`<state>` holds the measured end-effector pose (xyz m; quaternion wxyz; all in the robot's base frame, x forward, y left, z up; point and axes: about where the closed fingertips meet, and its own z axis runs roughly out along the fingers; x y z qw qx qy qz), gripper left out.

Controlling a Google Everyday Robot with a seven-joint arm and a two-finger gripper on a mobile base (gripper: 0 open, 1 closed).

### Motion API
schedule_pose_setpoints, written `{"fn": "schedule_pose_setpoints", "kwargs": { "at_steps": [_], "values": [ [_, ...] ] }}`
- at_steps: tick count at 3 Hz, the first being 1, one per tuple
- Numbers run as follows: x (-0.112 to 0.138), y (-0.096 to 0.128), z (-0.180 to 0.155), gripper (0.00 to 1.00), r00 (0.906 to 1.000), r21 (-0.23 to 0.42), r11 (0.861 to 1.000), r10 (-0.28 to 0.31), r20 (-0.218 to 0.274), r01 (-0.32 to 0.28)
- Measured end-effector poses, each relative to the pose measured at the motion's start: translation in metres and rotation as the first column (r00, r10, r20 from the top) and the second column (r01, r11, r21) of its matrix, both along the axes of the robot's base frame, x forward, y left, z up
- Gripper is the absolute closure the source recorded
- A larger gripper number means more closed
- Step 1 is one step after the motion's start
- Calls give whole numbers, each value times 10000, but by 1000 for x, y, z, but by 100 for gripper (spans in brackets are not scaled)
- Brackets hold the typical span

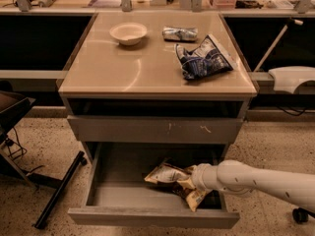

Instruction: Place brown chip bag into middle drawer

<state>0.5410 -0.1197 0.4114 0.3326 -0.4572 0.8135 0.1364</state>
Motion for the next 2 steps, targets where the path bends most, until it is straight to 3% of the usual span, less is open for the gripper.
{"fn": "schedule_pose_setpoints", "kwargs": {
  "at_steps": [2],
  "values": [
    [0, 0, 0, 11, 10000, 0, 10000, 1, -1, -1]
  ]
}}
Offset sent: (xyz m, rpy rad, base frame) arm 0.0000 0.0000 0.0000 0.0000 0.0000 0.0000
